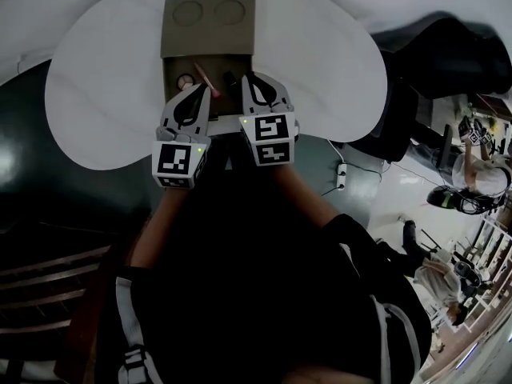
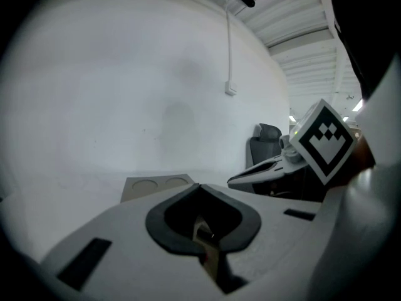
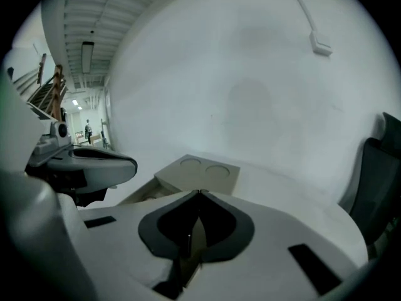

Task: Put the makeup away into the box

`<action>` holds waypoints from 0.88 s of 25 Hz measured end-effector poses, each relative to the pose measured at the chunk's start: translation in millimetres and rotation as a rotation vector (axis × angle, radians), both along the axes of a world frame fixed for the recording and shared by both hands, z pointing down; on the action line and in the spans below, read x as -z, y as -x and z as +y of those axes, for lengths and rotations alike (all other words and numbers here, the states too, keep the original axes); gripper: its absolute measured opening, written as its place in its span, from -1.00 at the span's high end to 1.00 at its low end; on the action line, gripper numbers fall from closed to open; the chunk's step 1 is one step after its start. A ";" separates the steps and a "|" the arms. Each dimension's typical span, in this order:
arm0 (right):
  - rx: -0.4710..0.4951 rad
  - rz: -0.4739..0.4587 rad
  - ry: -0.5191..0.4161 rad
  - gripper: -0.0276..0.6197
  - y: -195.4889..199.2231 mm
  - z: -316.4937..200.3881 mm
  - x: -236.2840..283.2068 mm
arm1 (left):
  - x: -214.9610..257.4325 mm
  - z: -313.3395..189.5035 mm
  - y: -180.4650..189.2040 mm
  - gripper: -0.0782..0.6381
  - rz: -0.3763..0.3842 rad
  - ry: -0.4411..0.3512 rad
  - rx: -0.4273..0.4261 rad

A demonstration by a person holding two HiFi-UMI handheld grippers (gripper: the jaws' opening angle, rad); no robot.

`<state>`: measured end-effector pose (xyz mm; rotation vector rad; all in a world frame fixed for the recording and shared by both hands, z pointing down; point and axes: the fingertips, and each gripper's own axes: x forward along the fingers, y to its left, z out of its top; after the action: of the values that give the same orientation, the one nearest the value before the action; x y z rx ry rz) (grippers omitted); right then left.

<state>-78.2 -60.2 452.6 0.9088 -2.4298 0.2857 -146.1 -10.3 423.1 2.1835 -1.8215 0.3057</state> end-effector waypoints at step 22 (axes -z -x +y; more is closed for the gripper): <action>-0.065 -0.288 -0.354 0.84 -57.0 4.5 179.2 | 144.1 -5.3 -17.8 0.77 -0.090 -0.236 0.062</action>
<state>-21.2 -55.7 273.4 1.1673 -2.7757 0.0047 -128.3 -15.6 278.9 2.2931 -2.0640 0.1865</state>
